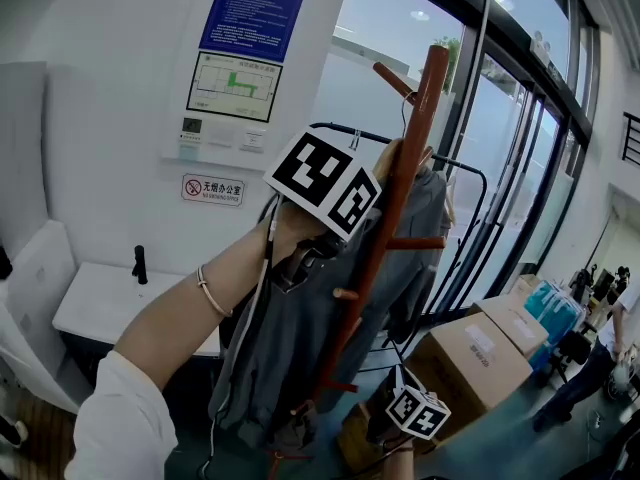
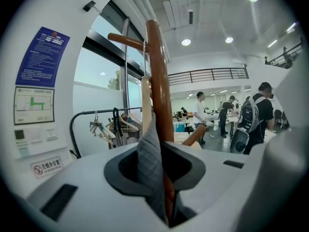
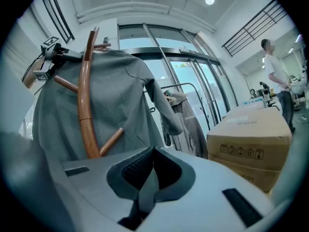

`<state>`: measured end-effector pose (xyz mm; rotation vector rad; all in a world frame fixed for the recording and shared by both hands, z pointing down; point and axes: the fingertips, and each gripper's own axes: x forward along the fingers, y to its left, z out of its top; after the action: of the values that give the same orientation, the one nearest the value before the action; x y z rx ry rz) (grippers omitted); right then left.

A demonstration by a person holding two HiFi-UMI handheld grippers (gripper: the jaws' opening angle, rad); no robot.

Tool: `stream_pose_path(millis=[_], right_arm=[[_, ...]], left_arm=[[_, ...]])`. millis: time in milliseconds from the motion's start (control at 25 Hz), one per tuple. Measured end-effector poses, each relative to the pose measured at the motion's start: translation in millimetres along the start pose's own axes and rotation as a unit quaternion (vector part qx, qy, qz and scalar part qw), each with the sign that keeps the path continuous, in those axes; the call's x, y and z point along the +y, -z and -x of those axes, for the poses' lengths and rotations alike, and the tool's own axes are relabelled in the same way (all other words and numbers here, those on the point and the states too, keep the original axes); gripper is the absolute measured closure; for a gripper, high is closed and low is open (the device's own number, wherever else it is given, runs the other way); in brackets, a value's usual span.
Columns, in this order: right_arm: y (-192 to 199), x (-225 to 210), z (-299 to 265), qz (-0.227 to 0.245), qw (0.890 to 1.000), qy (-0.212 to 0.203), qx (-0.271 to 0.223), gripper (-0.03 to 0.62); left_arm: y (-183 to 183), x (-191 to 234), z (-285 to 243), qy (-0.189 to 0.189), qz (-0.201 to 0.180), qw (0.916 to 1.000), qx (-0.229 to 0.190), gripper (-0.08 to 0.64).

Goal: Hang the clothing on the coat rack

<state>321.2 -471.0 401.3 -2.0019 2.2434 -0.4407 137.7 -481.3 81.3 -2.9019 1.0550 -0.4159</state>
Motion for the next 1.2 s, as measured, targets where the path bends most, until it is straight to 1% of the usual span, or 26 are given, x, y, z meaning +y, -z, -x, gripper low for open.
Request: stream_pose_path(millis=[120,200,280,480,600,680,760,880,1000,1120,1200], right_arm=[[3,4,0,0.000,1.000,-0.005,0.002,0.569],[6,9,-1,-0.002,1.000,-0.008,0.004,0.569],[11,12,-2,-0.003,1.000,-0.008,0.010,0.569],[22,23,-5,-0.008,1.000,-0.017,0.018,0.569],[31,30,-8,-0.010,0.999,-0.022,0.028,0.569],[34,37,-10,-0.009,0.999,-0.025,0.032,0.569],[36,42,-11,-0.006,0.999,-0.024,0.035,0.569],[40,50,-10,-0.004,0.999,-0.023,0.040,0.569],[41,53,-8,-0.005,0.999,-0.020,0.038,0.569],[40,54,-8,-0.004,0.999,-0.012,0.034,0.569],[42,56,-7,-0.002,0.999,-0.006,0.036,0.569]], left_arm=[[-1,-2,6,-0.004,-0.019,0.9998,-0.006,0.449],[-2,-3,9,0.000,-0.017,0.9997,-0.015,0.433],[-3,-4,15,0.004,-0.011,0.9994,-0.032,0.424],[-11,-8,37,0.009,-0.014,0.9952,-0.097,0.416],[-22,-4,58,-0.010,-0.029,0.9883,-0.149,0.416],[-28,-1,71,-0.021,-0.032,0.9841,-0.173,0.416],[-32,3,84,-0.022,-0.025,0.9813,-0.189,0.416],[-29,11,103,-0.024,-0.005,0.9783,-0.206,0.416],[-19,24,124,-0.038,0.011,0.9737,-0.224,0.416],[-2,41,143,-0.056,0.025,0.9679,-0.244,0.416],[21,56,147,-0.070,0.040,0.9664,-0.244,0.416]])
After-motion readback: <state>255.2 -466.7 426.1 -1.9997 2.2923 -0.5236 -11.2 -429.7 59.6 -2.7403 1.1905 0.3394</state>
